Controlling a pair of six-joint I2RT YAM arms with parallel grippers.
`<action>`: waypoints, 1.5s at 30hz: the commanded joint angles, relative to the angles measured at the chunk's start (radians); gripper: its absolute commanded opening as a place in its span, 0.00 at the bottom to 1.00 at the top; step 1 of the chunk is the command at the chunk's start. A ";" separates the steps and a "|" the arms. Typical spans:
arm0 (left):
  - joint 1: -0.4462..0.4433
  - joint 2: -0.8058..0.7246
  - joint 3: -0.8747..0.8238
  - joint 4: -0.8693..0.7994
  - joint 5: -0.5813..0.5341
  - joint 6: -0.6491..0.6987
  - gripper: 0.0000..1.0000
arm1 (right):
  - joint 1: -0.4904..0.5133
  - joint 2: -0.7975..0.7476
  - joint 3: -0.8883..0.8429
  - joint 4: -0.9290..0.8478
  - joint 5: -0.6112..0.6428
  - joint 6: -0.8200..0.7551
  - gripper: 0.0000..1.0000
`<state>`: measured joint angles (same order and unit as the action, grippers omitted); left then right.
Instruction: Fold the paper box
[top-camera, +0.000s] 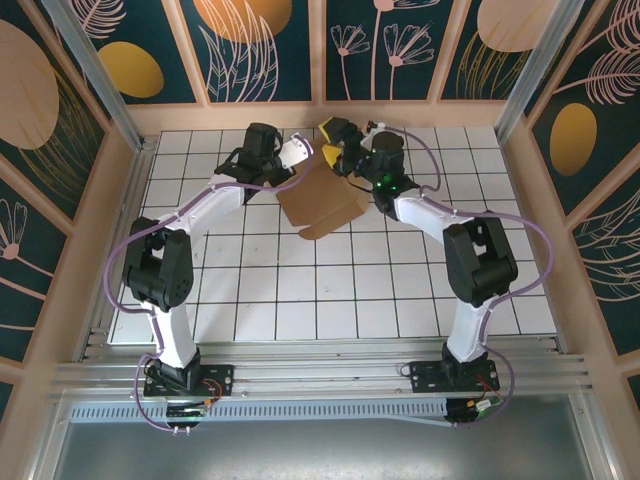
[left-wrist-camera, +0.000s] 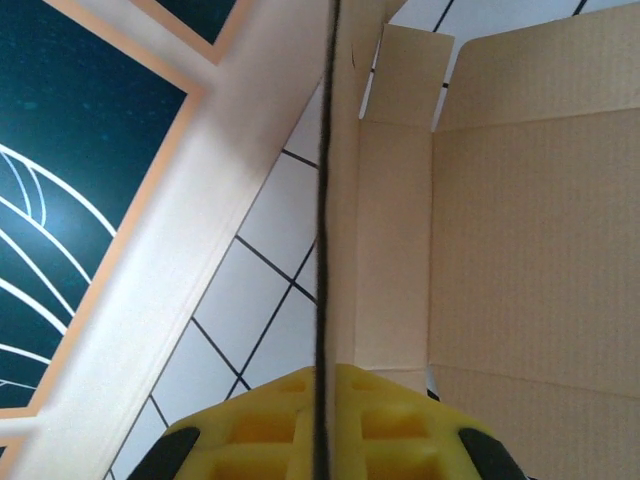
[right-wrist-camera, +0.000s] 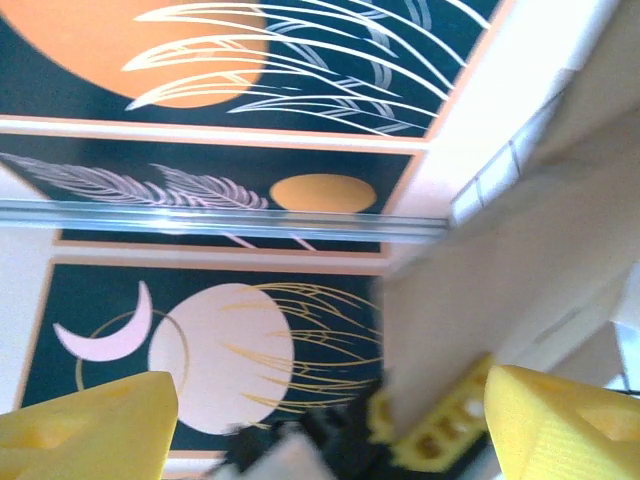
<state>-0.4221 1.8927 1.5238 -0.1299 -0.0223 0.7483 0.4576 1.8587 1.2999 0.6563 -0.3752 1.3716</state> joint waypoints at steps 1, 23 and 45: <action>-0.004 0.005 0.015 -0.009 0.045 -0.002 0.00 | -0.014 -0.009 0.031 0.003 0.030 0.020 0.81; -0.011 0.007 0.051 -0.017 0.096 -0.019 0.07 | 0.014 0.166 0.193 -0.188 0.067 0.054 0.35; 0.085 -0.308 -0.117 -0.042 0.220 -1.451 0.73 | -0.033 0.235 0.134 -0.032 0.091 -0.080 0.03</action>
<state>-0.3836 1.5719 1.5120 -0.1604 0.0917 -0.3294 0.4278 2.0846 1.4582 0.5014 -0.2890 1.3460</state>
